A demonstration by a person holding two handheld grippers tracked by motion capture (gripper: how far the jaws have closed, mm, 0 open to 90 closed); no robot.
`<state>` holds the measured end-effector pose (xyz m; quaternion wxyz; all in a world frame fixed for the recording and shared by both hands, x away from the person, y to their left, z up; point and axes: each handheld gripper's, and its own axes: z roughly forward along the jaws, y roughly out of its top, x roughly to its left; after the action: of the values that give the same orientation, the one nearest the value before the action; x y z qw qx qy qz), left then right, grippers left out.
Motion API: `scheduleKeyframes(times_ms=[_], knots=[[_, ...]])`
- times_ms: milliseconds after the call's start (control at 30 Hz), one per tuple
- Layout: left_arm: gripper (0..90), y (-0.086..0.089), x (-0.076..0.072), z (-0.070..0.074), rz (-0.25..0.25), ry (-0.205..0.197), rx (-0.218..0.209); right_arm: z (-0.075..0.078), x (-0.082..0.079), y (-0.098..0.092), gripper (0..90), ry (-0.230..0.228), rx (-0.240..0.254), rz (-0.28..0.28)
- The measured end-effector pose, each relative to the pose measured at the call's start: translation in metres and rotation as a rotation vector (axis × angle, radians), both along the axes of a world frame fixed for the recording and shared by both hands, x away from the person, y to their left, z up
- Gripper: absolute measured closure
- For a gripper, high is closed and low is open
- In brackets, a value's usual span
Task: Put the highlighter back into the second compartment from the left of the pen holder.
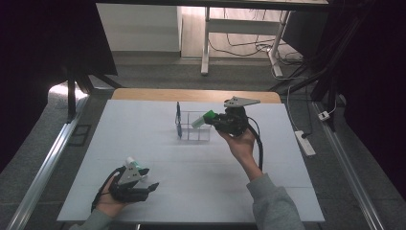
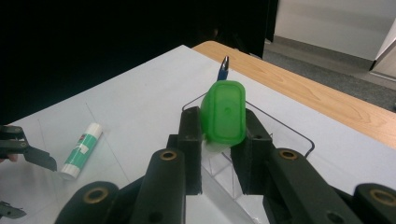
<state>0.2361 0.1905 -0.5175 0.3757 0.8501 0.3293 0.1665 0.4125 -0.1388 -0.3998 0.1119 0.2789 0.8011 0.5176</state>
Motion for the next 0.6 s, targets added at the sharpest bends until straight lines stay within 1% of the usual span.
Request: scheduleKeyframes(times_ms=[200, 233, 600], knots=[[36.1, 0.0005, 0.0000, 0.0005, 0.003, 0.002, -0.005, -0.0016, 0.0025, 0.0008, 74.7, 0.004, 0.002, -0.003], [36.1, 0.0007, 0.0001, 0.0006, 0.004, 0.003, -0.006, -0.0013, 0.0028, 0.0010, 74.7, 0.004, -0.004, -0.003], [35.8, 0.0011, 0.0002, 0.0008, 0.005, 0.004, -0.011, 0.0010, 0.0070, 0.0073, 74.7, 0.003, -0.008, -0.003]])
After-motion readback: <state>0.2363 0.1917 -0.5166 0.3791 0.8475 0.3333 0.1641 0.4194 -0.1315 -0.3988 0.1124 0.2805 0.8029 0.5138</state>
